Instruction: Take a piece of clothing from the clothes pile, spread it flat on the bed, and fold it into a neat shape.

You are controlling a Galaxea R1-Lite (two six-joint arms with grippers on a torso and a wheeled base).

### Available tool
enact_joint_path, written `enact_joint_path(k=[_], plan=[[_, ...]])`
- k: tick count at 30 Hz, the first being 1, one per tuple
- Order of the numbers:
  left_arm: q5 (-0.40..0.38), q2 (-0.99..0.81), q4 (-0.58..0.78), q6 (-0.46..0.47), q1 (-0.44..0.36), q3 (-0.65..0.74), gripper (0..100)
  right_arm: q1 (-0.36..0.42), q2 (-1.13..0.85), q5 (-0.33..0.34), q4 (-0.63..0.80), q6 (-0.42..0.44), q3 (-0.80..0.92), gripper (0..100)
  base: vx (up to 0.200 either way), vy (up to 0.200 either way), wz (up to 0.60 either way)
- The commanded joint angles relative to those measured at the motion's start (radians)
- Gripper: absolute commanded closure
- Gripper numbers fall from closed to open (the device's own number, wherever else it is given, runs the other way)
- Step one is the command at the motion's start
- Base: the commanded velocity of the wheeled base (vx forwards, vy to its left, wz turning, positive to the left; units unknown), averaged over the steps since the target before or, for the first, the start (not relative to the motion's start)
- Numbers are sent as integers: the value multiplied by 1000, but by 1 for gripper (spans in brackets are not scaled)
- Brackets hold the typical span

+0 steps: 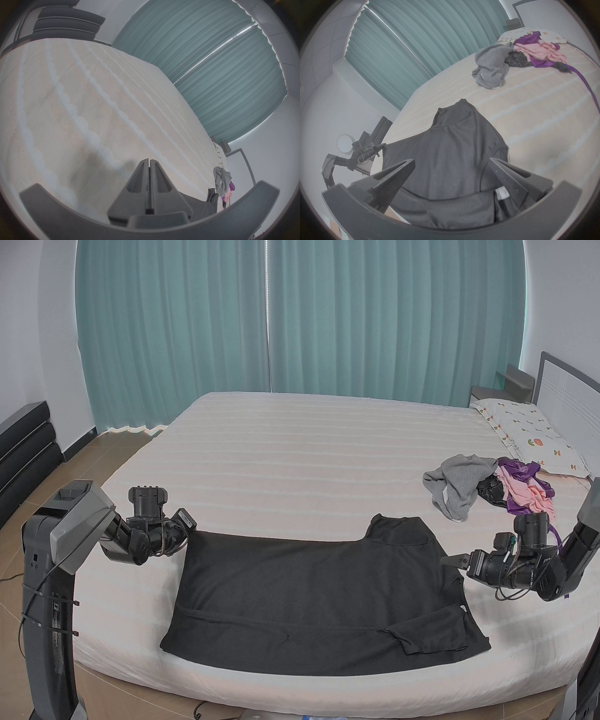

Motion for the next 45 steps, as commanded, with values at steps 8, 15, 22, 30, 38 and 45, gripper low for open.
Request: enact_joint_path(k=[8, 15, 22, 30, 38, 45], plan=[[0, -13, -2, -4, -4, 38, 100, 47, 227, -28, 252, 2, -462, 0, 0, 0, 0], [0, -13, -2, -5, -2, 44, 100, 49, 379, -85, 318, 2, -666, 0, 0, 0, 0], [0, -10, -2, -5, -1, 44, 100, 39, 497, -114, 321, 2, -835, 0, 0, 0, 0], [0, -10, -2, -5, -1, 46, 100, 36, 546, -123, 322, 3, -928, 0, 0, 0, 0], [0, -8, -1, -5, 1, 46, 100, 30, 560, -123, 321, 3, -965, 0, 0, 0, 0], [0, -5, -1, -5, 1, 46, 100, 26, 581, -121, 321, 5, -982, 100, 0, 0, 0]])
